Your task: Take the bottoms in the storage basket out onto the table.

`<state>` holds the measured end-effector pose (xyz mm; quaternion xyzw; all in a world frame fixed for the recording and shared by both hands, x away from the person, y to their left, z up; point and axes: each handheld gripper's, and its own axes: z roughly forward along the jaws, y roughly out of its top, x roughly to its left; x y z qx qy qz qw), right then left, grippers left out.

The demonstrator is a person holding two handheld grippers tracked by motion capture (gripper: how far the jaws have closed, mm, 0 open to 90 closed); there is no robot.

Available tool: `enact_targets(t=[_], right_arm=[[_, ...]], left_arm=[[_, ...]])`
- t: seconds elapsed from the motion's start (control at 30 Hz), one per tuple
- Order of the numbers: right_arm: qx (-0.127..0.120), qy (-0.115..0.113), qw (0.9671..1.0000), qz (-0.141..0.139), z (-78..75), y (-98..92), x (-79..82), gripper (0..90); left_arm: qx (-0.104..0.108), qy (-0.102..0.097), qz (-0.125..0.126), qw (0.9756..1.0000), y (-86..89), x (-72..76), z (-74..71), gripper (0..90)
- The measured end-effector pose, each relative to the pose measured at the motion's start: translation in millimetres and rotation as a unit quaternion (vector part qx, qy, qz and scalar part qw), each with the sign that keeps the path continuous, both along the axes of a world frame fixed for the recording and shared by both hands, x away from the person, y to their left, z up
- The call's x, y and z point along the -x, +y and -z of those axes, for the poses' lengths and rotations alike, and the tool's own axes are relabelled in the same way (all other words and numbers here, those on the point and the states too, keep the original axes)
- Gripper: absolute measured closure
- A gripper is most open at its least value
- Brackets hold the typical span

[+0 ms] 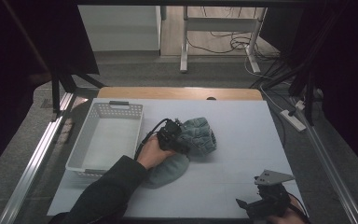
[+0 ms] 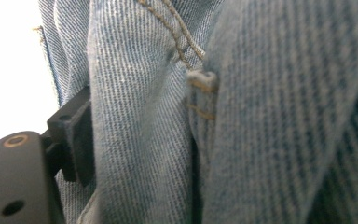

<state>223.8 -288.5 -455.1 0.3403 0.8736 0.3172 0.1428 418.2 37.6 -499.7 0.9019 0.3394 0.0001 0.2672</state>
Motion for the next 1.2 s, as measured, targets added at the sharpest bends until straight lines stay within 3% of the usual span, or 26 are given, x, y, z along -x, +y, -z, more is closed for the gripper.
enact_targets(t=[0.13, 0.4, 0.53, 0.9, 1.2], right_arm=[[-0.001, 0.0, 1.0, 0.0, -0.1, -0.2, 0.0, 0.8], [-0.003, 0.001, 1.0, -0.001, -0.3, -0.7, 0.0, 0.9], [-0.003, 0.001, 1.0, -0.001, -0.5, -0.9, -0.1, 0.8], [-0.005, 0.0, 1.0, -0.002, -0.6, -1.3, 0.1, 0.8], [-0.008, 0.001, 1.0, -0.002, -0.8, -1.5, 0.4, 0.8]], left_arm=[[0.004, 0.008, 0.002, 1.0, -0.3, -0.1, -0.7, 11.2], [0.043, 0.018, 0.013, 0.9988, 2.4, -2.1, -3.3, 2.8], [0.049, 0.019, 0.017, 0.9985, 2.0, -1.9, -3.8, 0.8], [0.071, 0.017, 0.024, 0.997, 3.7, -1.1, -9.7, 0.0], [0.084, 0.003, 0.025, 0.9961, 5.1, 1.0, -16.6, 0.0]])
